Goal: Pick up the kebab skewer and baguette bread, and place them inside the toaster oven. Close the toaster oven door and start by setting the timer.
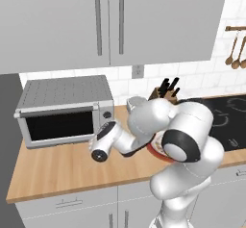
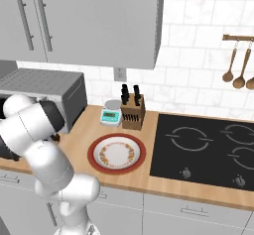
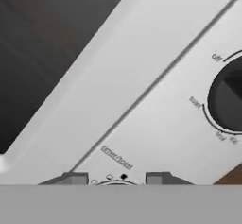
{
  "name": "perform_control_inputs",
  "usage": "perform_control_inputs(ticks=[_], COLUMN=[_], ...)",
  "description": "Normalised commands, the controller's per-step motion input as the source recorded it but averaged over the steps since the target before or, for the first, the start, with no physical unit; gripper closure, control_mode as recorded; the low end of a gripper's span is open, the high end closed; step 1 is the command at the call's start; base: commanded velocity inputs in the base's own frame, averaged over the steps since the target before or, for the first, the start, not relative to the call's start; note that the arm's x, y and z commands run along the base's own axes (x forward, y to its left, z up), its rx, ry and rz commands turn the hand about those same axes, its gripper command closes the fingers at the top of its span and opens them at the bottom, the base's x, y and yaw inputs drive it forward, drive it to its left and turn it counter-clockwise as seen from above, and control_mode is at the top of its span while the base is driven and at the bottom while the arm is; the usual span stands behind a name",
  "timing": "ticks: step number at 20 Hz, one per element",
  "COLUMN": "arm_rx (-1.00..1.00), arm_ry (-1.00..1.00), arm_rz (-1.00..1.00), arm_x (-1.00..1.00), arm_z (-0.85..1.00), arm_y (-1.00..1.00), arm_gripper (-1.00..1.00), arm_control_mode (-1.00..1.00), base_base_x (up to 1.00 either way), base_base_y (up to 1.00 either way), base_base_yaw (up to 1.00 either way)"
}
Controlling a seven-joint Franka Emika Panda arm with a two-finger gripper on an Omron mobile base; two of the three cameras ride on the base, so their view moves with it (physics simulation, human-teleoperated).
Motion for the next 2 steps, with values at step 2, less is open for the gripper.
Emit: perform_control_inputs(ticks=[2], arm_rx=[0.37], arm_ry=[0.0], arm_rz=[0.0], arm_x=[-0.01], arm_z=[-0.26], arm_y=[-0.39], arm_gripper=[1.0], arm_control_mode=[-1.0], base_base_x=[0.0], base_base_y=[0.0], base_base_yaw=[0.0])
